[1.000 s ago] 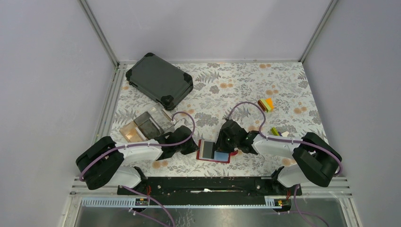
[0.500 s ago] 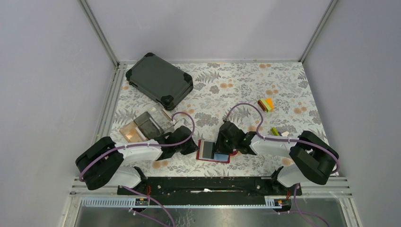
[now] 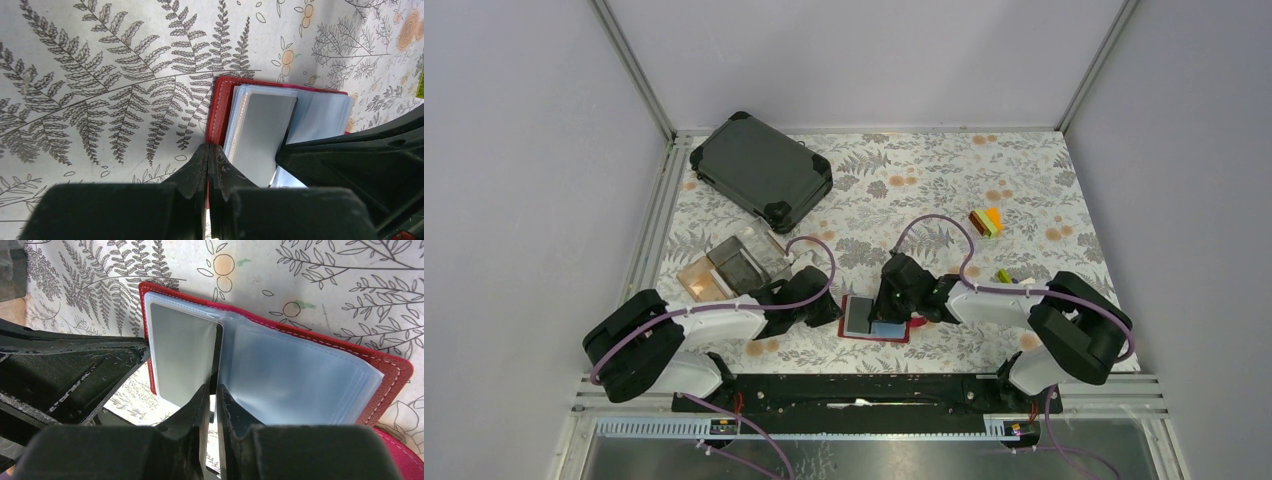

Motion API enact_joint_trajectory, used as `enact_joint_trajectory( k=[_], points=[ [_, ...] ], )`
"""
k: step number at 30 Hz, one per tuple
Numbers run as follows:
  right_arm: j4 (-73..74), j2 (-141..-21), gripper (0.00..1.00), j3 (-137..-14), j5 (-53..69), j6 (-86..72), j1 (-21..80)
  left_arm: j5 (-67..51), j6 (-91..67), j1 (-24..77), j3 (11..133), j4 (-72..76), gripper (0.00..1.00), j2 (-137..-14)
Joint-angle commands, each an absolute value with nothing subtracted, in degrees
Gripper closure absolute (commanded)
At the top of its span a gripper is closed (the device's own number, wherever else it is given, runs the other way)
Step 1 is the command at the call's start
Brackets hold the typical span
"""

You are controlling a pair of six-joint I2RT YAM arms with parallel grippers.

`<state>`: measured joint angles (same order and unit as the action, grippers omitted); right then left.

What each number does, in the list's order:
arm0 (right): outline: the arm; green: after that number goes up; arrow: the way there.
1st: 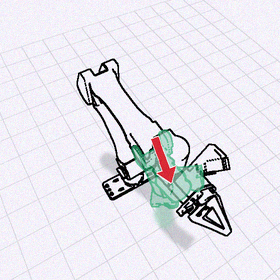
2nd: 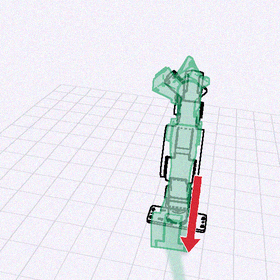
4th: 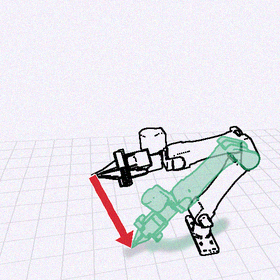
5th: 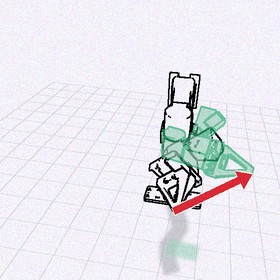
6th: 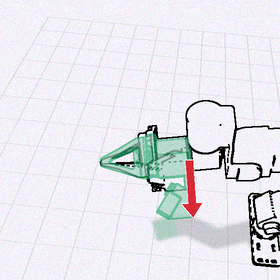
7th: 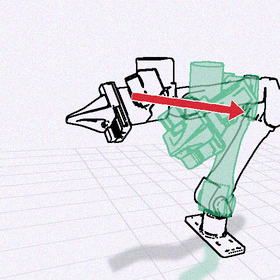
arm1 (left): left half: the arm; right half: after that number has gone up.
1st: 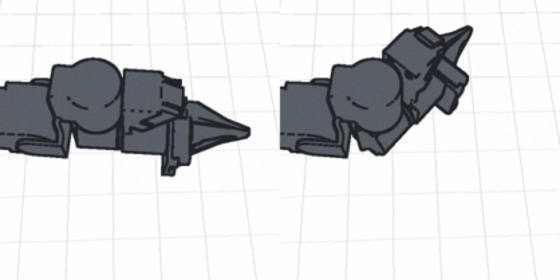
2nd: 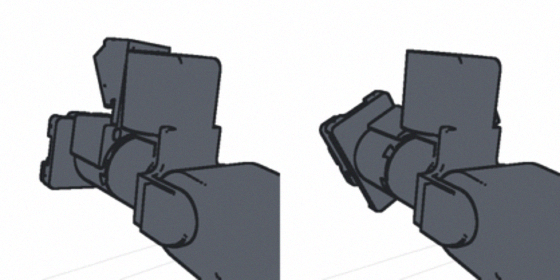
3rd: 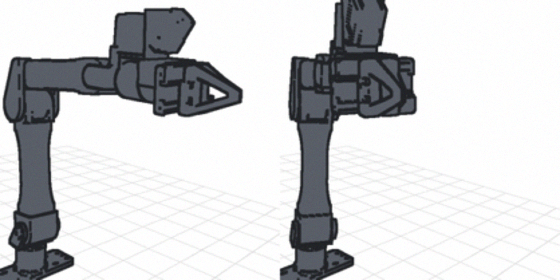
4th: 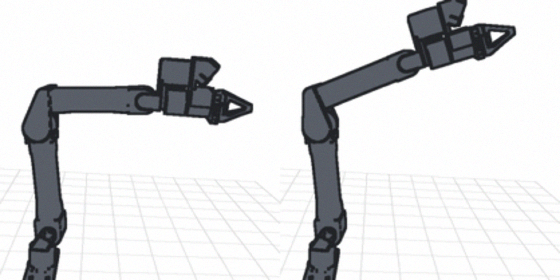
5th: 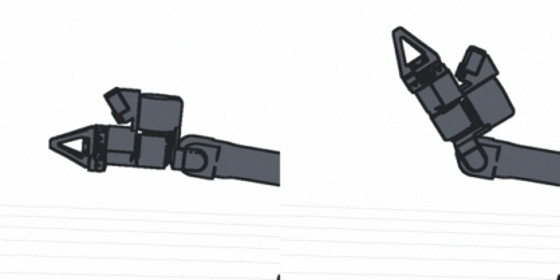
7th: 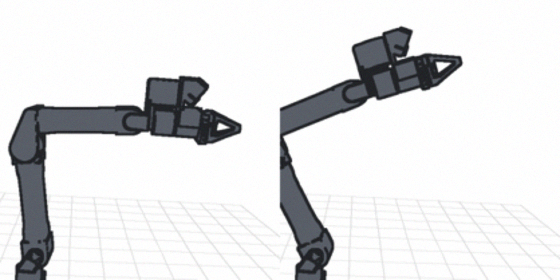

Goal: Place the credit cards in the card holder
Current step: Insert the credit card into the card holder.

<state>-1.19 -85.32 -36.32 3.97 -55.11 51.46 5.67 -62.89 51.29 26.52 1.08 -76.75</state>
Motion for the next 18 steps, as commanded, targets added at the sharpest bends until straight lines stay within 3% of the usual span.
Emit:
enact_joint_trajectory(
  k=[1, 7, 11, 14, 18],
  points=[
    [-3.6, -86.4, 0.84, -39.7, 3.7, -54.8, 52.5, 6.9, -63.4, 51.5, 25.7, 1.0, 1.00, -75.3],
    [-4.2, -87.3, 0.84, -40.0, 3.9, -54.8, 52.8, 6.9, -63.4, 51.5, 25.6, 1.1, 1.00, -75.1],
    [-2.5, -86.2, 0.78, -40.6, 2.3, -54.0, 52.8, 7.4, -62.8, 51.5, 25.9, 0.2, 1.00, -74.1],
    [-0.4, -83.8, 0.69, -41.3, -0.4, -52.1, 52.8, 9.6, -61.0, 51.3, 27.1, -4.1, 0.86, -71.4],
    [5.4, -79.8, 0.57, -42.2, -5.3, -48.8, 52.8, 11.9, -57.5, 50.8, 30.4, -10.4, 0.58, -65.8]
  ],
)
